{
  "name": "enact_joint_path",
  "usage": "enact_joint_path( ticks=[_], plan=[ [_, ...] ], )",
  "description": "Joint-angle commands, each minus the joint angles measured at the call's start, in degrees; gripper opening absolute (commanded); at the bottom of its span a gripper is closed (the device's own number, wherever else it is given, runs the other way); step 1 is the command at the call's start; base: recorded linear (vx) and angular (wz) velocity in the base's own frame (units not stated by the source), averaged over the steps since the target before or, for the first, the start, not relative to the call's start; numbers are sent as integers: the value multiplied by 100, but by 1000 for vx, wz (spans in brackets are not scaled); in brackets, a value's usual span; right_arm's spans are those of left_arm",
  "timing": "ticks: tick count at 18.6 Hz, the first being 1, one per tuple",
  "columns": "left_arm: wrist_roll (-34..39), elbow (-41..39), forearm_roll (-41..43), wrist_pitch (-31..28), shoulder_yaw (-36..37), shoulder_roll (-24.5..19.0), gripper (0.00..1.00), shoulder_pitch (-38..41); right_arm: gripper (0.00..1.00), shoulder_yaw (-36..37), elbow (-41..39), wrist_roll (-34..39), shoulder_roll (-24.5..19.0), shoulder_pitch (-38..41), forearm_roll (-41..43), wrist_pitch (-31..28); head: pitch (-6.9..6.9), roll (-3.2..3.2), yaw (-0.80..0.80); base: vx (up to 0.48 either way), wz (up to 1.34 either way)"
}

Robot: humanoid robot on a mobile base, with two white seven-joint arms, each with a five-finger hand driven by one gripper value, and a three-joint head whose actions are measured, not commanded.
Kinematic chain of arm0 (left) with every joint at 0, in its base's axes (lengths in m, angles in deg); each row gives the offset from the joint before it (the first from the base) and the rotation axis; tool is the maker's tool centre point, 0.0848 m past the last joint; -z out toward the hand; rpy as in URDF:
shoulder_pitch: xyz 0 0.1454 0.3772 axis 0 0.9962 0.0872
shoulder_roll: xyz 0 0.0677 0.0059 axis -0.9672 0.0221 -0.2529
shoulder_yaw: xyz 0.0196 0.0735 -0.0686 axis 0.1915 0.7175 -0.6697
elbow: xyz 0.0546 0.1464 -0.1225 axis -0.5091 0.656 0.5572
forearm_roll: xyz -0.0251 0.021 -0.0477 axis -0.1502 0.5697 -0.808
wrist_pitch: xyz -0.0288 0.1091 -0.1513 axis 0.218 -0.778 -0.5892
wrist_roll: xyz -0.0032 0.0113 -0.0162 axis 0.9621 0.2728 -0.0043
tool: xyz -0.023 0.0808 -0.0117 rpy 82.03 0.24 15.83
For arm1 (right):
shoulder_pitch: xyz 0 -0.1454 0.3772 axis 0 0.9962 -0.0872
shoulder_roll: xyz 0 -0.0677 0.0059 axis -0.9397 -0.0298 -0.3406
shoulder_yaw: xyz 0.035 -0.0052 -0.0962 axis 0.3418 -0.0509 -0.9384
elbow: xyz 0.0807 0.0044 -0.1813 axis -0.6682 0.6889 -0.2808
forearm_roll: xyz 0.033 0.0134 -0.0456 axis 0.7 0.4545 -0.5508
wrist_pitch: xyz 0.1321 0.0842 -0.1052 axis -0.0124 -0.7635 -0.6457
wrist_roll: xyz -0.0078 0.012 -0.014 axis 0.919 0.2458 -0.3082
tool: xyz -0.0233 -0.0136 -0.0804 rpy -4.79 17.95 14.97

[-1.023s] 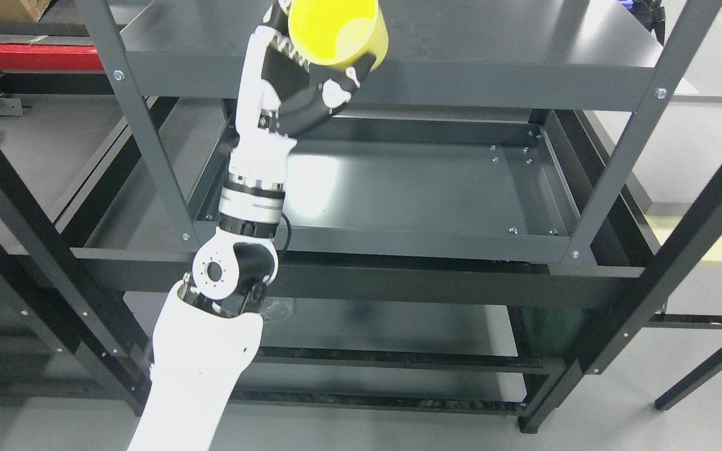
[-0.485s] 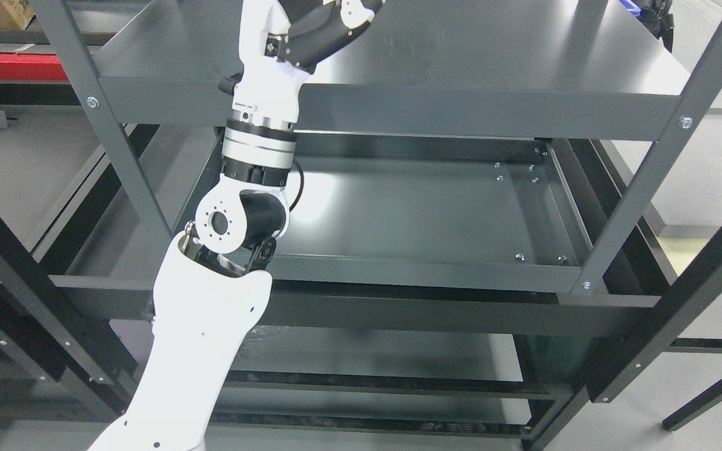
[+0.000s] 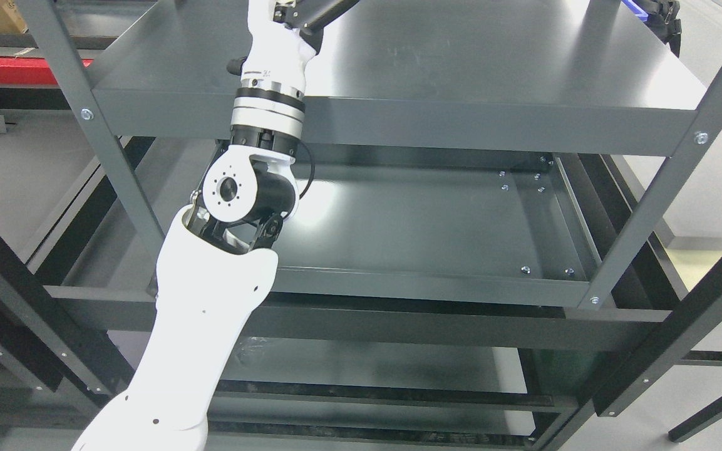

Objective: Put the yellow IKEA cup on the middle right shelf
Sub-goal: 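Raise the left hand with the cup up onto the shelf, then set the cup on the shelf and open the left hand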

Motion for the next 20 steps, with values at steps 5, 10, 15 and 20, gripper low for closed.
enact_joint_path(
  ticks=[5, 10, 15, 20],
  plan=[
    [559, 1739, -1962, -1451, 269, -100, 0, -1534, 99, -97, 0, -1232, 100, 61, 141, -5, 0, 0, 0, 8, 0],
    [1131, 2240, -2726, -2182, 689, -100, 0, -1878, 99, -97, 0, -1232, 100, 61, 141, -5, 0, 0, 0, 0, 0],
    [1439, 2433, -3088, -2490, 1331, -100, 0, -1992, 99, -97, 0, -1232, 100, 61, 141, -5, 0, 0, 0, 0, 0],
    [1448, 2662, -3071, -2631, 1525, -100, 7, -2080, 99, -97, 0, -1232, 100, 61, 141, -5, 0, 0, 0, 0, 0]
  ],
)
